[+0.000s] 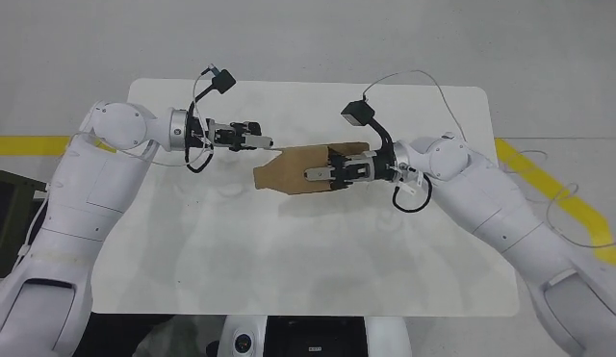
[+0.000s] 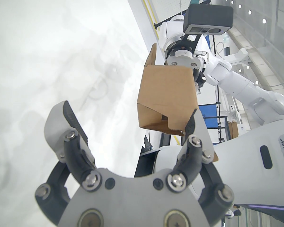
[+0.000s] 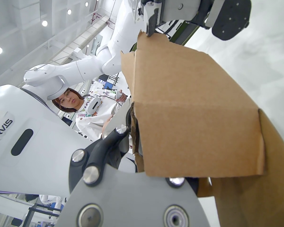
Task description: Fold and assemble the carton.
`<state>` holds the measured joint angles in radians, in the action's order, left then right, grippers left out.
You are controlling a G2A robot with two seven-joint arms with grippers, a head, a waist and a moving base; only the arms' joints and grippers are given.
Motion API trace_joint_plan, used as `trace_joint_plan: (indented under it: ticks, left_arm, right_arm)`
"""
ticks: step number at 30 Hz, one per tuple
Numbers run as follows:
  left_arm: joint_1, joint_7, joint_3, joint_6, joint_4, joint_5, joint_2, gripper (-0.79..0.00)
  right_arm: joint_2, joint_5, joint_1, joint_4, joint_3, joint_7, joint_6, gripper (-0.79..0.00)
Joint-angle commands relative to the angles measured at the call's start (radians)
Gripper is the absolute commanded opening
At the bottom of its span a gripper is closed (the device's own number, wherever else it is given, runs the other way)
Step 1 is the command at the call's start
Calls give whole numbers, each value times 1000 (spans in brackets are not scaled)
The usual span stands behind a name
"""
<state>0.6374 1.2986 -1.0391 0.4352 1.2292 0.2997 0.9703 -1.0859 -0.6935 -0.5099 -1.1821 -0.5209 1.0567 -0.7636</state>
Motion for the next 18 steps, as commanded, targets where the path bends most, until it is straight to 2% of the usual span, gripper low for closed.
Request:
trace_joint_plan:
  ticks: [1, 18]
  left_arm:
    - [-1, 4, 2, 2, 2, 3, 0, 0]
    - [-3, 19, 40, 1, 16, 7, 10, 0]
  right_arm:
    - [0, -9, 1, 10, -4, -13, -13, -785]
    - [-12, -13, 20, 5, 19, -44, -44, -785]
